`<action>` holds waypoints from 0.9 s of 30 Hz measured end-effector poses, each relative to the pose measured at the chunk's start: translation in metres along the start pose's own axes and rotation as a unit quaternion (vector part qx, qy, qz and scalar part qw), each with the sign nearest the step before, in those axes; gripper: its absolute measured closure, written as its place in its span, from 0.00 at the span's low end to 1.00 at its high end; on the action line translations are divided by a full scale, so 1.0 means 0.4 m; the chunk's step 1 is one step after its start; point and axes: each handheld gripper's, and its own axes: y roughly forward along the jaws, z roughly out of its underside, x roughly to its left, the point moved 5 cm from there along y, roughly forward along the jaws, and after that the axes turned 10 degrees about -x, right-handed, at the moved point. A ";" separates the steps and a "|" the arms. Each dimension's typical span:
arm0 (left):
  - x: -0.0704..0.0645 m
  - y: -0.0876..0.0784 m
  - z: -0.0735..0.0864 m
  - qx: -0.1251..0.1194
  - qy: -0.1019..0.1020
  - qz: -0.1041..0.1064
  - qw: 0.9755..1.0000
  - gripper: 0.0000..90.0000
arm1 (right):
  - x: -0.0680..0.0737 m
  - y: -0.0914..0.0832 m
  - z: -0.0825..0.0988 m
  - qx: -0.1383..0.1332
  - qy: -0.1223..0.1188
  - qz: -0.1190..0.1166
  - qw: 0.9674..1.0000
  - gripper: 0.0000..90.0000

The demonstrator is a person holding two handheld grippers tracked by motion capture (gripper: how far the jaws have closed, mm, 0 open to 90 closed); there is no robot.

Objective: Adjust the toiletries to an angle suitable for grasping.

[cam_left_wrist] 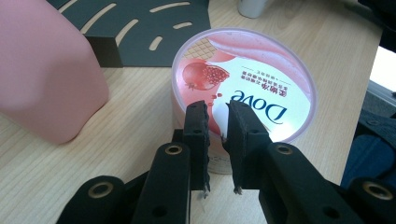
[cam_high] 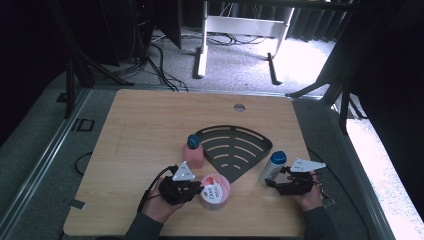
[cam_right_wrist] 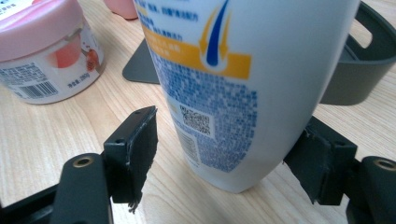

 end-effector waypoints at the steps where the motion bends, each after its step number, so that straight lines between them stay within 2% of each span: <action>1: 0.000 -0.001 0.001 0.000 0.000 0.001 1.000 0.87 | 0.001 0.000 0.000 -0.001 0.001 -0.003 1.000 0.36; 4: 0.000 -0.004 0.003 -0.002 -0.002 0.004 1.000 0.87 | 0.006 -0.001 -0.002 -0.004 0.007 -0.020 1.000 0.40; 7: -0.001 -0.008 0.004 0.001 0.002 0.005 1.000 0.87 | 0.009 0.000 -0.004 -0.004 0.010 -0.027 1.000 0.41; 9: -0.001 -0.011 0.006 0.004 0.005 0.006 1.000 0.87 | 0.015 0.002 -0.007 0.003 0.002 -0.026 1.000 0.42; 18: -0.002 -0.018 0.010 0.004 0.005 0.013 1.000 0.87 | 0.053 0.032 -0.026 0.003 -0.014 -0.060 0.998 0.54; 27: -0.002 -0.018 0.010 0.003 0.007 0.014 1.000 0.87 | 0.092 0.070 -0.040 0.009 -0.032 -0.087 0.996 0.56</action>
